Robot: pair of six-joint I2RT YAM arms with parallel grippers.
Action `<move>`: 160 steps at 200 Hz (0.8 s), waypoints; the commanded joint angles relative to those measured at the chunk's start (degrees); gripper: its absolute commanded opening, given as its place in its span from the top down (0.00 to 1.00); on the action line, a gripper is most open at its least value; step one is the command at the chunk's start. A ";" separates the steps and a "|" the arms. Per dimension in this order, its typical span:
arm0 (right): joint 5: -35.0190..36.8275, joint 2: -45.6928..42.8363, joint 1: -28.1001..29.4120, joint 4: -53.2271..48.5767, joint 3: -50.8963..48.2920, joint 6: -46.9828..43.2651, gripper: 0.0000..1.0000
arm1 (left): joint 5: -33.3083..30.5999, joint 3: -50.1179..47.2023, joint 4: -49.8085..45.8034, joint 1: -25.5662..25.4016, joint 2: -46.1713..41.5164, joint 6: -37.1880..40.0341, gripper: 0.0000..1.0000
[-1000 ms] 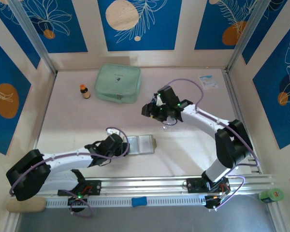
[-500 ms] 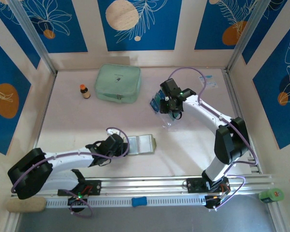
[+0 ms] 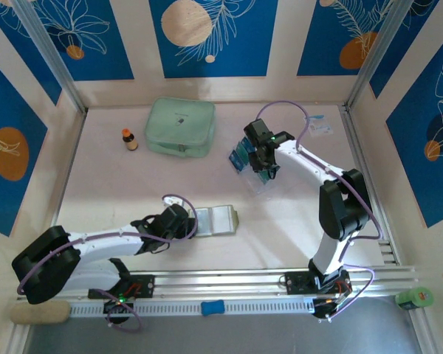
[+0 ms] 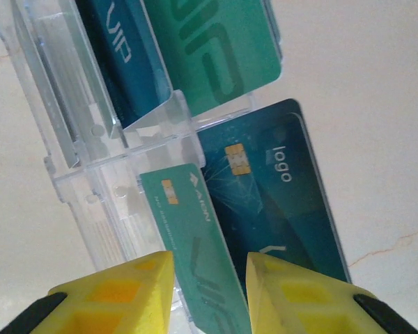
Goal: Put the credit cards into the card holder
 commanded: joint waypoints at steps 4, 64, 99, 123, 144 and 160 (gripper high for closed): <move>-0.57 0.55 -0.43 -0.62 1.33 -0.84 0.67 | 0.34 -0.14 -0.48 0.51 0.99 -0.21 0.11; -4.14 0.85 -0.44 0.18 0.36 -0.79 0.78 | 0.29 -0.14 -0.40 0.54 0.98 -0.18 0.11; -5.49 0.50 -0.44 0.45 0.15 -1.67 0.86 | 0.29 -0.14 -0.32 0.54 1.06 -0.09 0.11; -7.11 0.08 -0.52 0.96 -0.03 -2.57 0.91 | 0.29 -0.05 -0.32 0.53 1.06 -0.09 0.11; -8.34 -0.12 -0.87 1.20 0.13 -3.24 0.97 | 0.29 -0.05 -0.41 0.54 1.04 -0.11 0.11; -9.55 -0.76 -1.09 1.70 0.00 -4.13 1.00 | 0.33 0.12 -0.59 0.54 0.99 -0.08 0.11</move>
